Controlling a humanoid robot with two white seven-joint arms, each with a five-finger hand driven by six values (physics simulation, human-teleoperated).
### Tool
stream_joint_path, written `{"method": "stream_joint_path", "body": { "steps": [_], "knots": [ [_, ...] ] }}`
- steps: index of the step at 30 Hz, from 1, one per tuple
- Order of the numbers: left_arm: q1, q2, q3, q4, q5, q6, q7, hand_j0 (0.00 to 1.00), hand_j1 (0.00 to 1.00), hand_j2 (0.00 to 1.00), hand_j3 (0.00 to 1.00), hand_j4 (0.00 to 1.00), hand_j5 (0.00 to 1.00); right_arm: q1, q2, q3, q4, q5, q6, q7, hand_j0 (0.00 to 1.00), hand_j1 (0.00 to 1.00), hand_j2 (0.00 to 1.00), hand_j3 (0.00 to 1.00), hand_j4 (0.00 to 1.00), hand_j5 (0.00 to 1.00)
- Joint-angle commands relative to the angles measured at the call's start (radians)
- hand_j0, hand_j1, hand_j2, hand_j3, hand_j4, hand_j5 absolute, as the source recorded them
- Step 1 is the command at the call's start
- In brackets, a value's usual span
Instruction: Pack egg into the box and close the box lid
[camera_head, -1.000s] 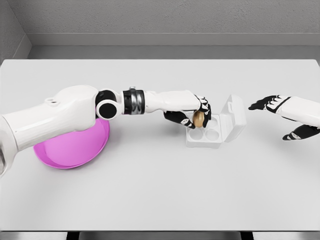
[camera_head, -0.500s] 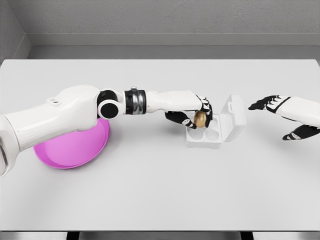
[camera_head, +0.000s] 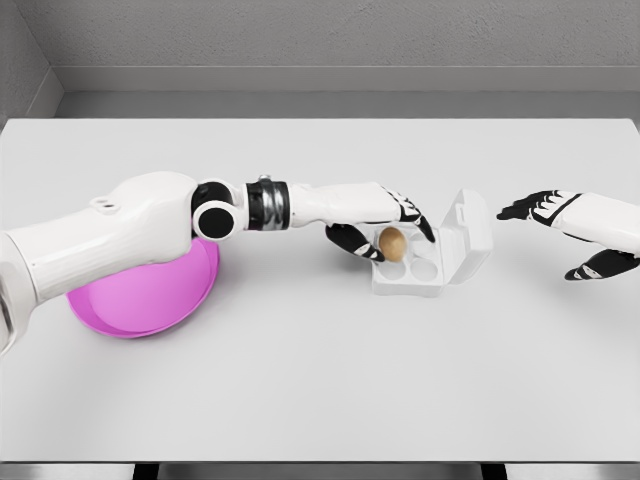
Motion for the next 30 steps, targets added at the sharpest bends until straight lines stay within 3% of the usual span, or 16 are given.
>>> {"method": "stream_joint_path", "body": {
  "steps": [1,3,5,9,13,20,24,28,30],
  "knots": [
    [0.0,0.0,0.003,-0.001,0.006,0.0,0.0,0.83,0.83,0.83,0.83,0.83,0.83,0.0,-0.001,0.0,0.0,-0.007,0.003,0.0,1.0,1.0,1.0,1.0,1.0,1.0],
    [0.0,0.003,0.005,-0.001,0.006,0.0,0.002,0.86,0.86,0.86,0.86,0.86,0.86,0.0,-0.001,0.0,0.0,-0.007,0.003,0.0,1.0,1.0,1.0,1.0,1.0,1.0],
    [-0.002,0.012,0.009,-0.002,0.007,0.0,0.002,1.0,1.0,1.0,1.0,1.0,1.0,0.0,-0.001,0.0,0.0,-0.007,0.003,0.0,1.0,1.0,1.0,1.0,1.0,1.0],
    [-0.005,0.038,0.014,-0.005,0.007,0.0,0.002,1.0,1.0,1.0,1.0,1.0,1.0,0.0,-0.001,0.0,0.0,-0.007,0.003,0.0,1.0,1.0,1.0,1.0,1.0,1.0],
    [-0.005,0.158,0.069,-0.02,0.007,0.0,0.022,1.0,1.0,1.0,1.0,1.0,1.0,0.0,-0.001,0.001,0.0,-0.007,0.003,0.0,1.0,1.0,1.0,1.0,1.0,1.0],
    [0.008,0.282,0.101,-0.033,0.004,0.0,0.02,1.0,1.0,1.0,1.0,1.0,1.0,0.0,-0.001,0.0,0.0,-0.007,0.003,0.0,1.0,1.0,1.0,1.0,1.0,1.0],
    [0.086,0.354,0.224,-0.033,-0.037,0.0,0.019,1.0,1.0,1.0,1.0,1.0,1.0,0.0,-0.001,0.0,0.0,-0.007,0.003,0.0,1.0,1.0,1.0,1.0,1.0,1.0],
    [0.114,0.391,0.259,-0.034,-0.045,0.0,0.014,1.0,1.0,1.0,1.0,1.0,1.0,0.0,-0.001,0.001,0.0,-0.007,0.003,0.0,1.0,1.0,1.0,1.0,1.0,1.0],
    [0.155,0.416,0.348,-0.04,-0.108,0.0,0.011,1.0,1.0,1.0,1.0,1.0,1.0,0.0,-0.001,0.0,0.0,-0.007,0.003,0.0,1.0,1.0,1.0,1.0,1.0,1.0]
  ]
}}
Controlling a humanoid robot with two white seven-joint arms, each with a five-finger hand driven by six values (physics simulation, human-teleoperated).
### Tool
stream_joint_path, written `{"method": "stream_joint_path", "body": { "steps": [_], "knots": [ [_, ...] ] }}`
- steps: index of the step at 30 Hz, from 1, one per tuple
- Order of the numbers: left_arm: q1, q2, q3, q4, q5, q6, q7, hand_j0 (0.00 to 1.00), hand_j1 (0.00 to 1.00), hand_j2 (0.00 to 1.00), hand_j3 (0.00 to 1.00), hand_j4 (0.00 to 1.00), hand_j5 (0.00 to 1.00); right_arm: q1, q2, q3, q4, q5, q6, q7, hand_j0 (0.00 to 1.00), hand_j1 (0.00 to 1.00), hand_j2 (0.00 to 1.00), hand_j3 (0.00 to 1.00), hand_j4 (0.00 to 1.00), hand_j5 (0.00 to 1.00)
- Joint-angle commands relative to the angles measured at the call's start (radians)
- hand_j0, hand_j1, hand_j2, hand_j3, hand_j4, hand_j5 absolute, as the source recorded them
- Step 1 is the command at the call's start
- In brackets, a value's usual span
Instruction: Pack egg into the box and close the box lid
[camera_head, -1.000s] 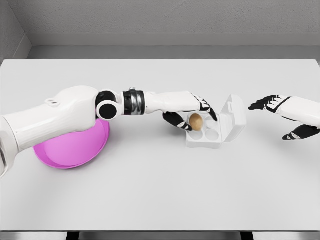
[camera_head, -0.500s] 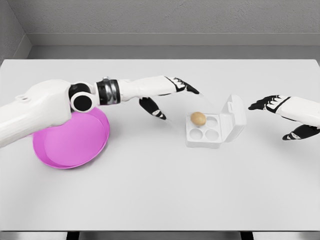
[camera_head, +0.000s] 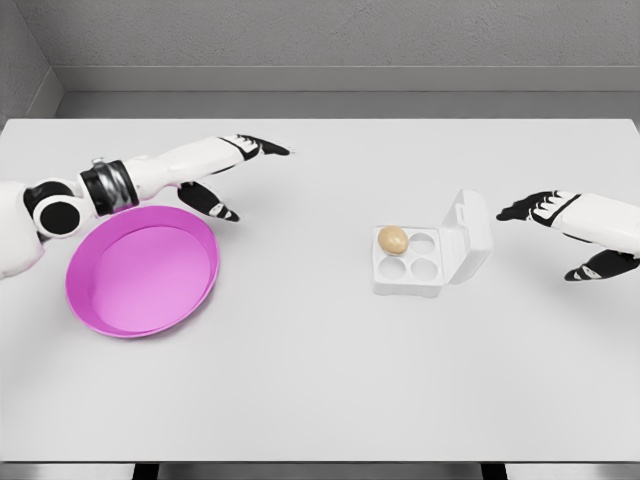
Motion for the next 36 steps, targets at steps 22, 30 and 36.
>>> {"method": "stream_joint_path", "body": {
  "steps": [22,30,36],
  "knots": [
    [0.059,0.108,0.13,0.002,-0.043,0.0,-0.004,1.0,1.0,1.0,1.0,1.0,1.0,0.008,-0.001,0.001,-0.054,-0.007,0.003,0.0,1.0,1.0,1.0,1.0,1.0,1.0],
    [0.06,0.11,0.129,0.003,-0.046,0.0,-0.003,1.0,1.0,1.0,1.0,1.0,1.0,0.017,-0.001,-0.001,-0.079,-0.007,0.003,0.0,1.0,1.0,1.0,1.0,1.0,1.0],
    [0.063,0.108,0.129,0.003,-0.046,0.0,-0.003,1.0,1.0,1.0,1.0,1.0,1.0,0.017,-0.001,-0.002,-0.082,-0.007,0.003,0.0,1.0,1.0,1.0,1.0,1.0,1.0]
  ]
}}
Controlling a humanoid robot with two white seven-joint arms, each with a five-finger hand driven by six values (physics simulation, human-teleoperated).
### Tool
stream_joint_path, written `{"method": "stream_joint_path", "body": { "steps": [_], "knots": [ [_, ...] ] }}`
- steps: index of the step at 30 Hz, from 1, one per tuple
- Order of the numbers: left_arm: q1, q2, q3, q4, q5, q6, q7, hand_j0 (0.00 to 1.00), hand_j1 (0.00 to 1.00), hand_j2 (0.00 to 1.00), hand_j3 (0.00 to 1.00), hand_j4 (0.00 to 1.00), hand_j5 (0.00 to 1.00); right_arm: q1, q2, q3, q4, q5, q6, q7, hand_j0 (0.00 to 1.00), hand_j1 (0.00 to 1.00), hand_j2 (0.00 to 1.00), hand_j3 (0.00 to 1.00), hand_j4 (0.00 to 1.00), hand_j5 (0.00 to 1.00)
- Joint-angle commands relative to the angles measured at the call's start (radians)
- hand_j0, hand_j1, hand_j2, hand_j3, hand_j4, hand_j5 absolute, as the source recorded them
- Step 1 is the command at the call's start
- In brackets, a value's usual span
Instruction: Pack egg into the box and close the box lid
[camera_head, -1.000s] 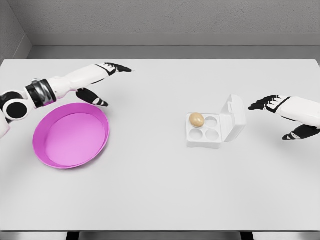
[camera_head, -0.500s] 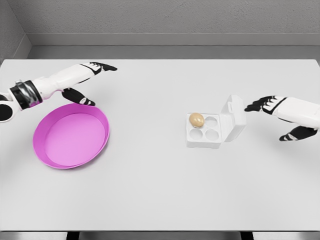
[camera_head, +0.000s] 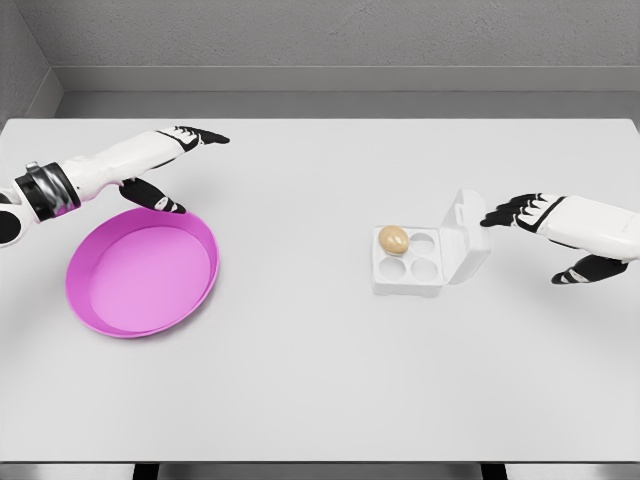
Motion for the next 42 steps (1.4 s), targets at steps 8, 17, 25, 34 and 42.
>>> {"method": "stream_joint_path", "body": {
  "steps": [8,17,25,34,42],
  "knots": [
    [0.0,0.015,0.002,0.001,0.004,0.0,0.004,1.0,1.0,1.0,1.0,1.0,1.0,0.006,0.025,0.002,-0.026,-0.007,0.003,0.0,1.0,1.0,1.0,1.0,1.0,1.0],
    [-0.002,0.015,0.002,0.004,0.004,0.0,0.005,1.0,1.0,1.0,1.0,1.0,1.0,0.006,0.089,0.008,-0.036,-0.008,0.003,0.0,1.0,1.0,1.0,1.0,1.0,1.0],
    [-0.003,0.015,0.003,0.007,0.004,0.0,0.005,1.0,1.0,1.0,1.0,1.0,1.0,0.012,0.16,0.021,-0.039,-0.008,0.003,0.0,1.0,1.0,1.0,1.0,1.0,1.0],
    [-0.005,0.025,0.003,0.007,0.004,0.0,0.005,1.0,1.0,1.0,1.0,1.0,1.0,0.018,0.18,0.021,-0.046,-0.01,0.003,0.0,1.0,1.0,1.0,1.0,1.0,1.0],
    [-0.002,0.035,0.003,0.02,0.003,0.0,0.004,1.0,1.0,1.0,1.0,1.0,1.0,0.089,0.148,-0.105,-0.042,-0.014,0.003,0.0,1.0,1.0,1.0,1.0,1.0,1.0]
  ]
}}
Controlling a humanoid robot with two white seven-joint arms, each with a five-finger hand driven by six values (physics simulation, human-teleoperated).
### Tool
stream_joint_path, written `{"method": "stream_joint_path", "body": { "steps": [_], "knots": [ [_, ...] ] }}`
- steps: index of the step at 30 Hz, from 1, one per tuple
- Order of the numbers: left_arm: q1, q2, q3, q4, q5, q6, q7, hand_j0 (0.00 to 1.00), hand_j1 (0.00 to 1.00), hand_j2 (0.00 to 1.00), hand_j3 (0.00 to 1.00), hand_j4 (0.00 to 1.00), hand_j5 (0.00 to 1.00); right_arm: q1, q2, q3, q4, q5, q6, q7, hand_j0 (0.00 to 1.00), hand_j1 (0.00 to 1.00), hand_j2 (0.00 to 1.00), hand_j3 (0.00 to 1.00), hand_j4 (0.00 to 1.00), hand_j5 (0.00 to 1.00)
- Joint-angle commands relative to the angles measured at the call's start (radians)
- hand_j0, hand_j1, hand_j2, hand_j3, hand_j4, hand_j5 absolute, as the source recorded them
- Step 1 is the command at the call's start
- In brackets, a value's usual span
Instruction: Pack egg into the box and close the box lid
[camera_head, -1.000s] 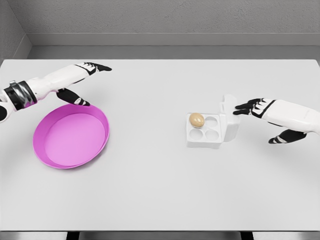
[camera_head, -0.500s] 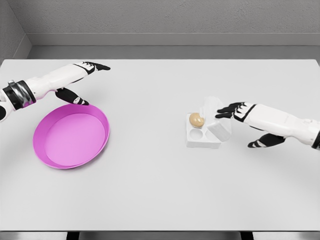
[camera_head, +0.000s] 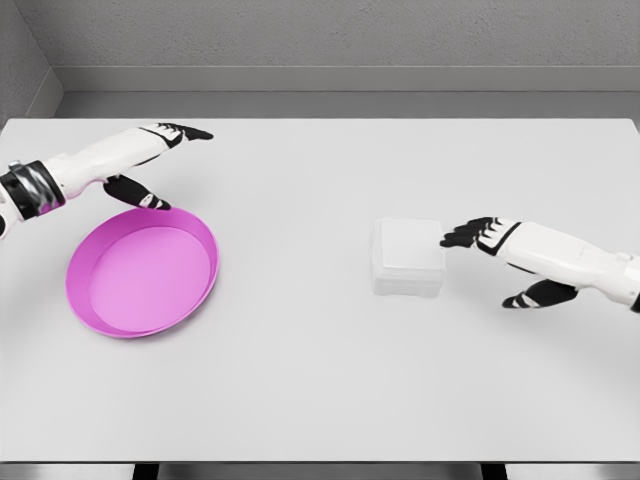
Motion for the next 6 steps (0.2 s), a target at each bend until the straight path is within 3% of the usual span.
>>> {"method": "stream_joint_path", "body": {
  "steps": [1,6],
  "knots": [
    [0.0,0.008,0.002,0.001,0.005,0.0,0.0,1.0,1.0,1.0,1.0,1.0,1.0,0.002,-0.009,-0.049,0.005,-0.009,0.003,-0.001,1.0,1.0,1.0,1.0,1.0,1.0],
    [0.0,0.016,0.002,0.001,0.005,0.0,0.0,1.0,1.0,1.0,1.0,1.0,1.0,0.005,-0.017,-0.066,0.008,-0.009,0.003,-0.001,1.0,1.0,1.0,1.0,1.0,1.0]
  ]
}}
